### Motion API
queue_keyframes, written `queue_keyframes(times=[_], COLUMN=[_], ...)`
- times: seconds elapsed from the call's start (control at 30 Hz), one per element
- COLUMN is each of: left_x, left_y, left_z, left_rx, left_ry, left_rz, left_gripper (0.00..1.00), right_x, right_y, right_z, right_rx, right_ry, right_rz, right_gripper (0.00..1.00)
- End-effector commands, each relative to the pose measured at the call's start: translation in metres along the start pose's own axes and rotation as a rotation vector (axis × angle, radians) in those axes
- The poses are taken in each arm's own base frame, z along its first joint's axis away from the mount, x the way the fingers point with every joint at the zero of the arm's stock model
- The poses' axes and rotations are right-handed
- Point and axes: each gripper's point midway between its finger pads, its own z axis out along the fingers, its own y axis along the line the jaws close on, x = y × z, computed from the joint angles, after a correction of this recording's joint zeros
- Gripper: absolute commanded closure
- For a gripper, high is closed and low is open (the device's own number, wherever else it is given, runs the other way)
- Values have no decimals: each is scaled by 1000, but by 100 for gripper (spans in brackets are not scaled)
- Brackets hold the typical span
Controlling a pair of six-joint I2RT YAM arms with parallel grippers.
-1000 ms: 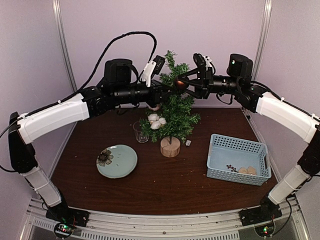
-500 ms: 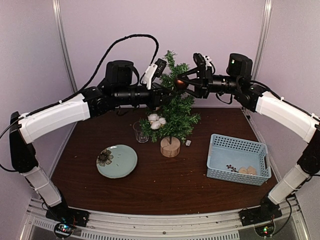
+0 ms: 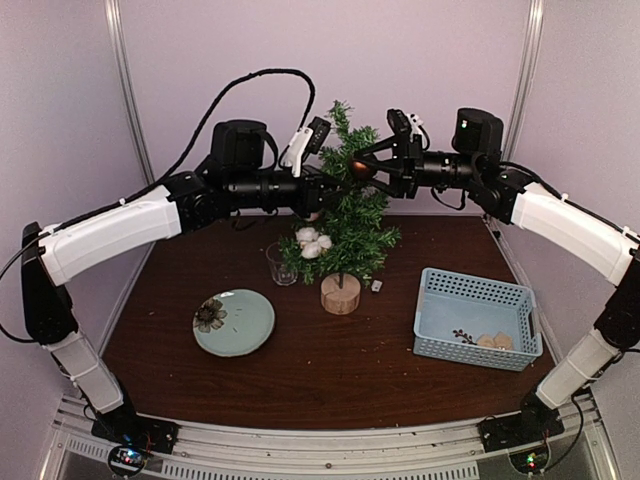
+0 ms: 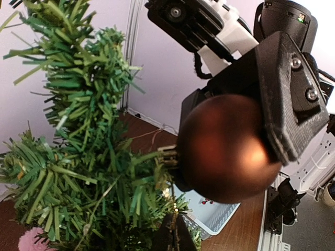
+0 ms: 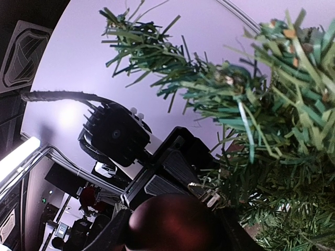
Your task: Decorate the small christmas tree
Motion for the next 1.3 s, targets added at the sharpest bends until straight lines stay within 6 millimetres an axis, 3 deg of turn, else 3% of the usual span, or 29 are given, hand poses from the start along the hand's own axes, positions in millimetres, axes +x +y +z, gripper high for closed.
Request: queue_keyframes(times=[0.0,0.77,1.27], left_x=[-13,-19,-17], left_y=[5,28,28], left_z=[2,1,3], left_rx=[7,20,26], left_ry=[-31,-67,-49], left_rz=[-24,-178,-177], left_gripper=[100,100,100], right_x=[-12,-27,-7], right_y=[9,-1,-37], right_z=[-2,-5,-16], right_rx=[8,41,182], right_ry=[-37,-101,-89], right_rz=[-39,6,43], right_gripper=[76,75,76])
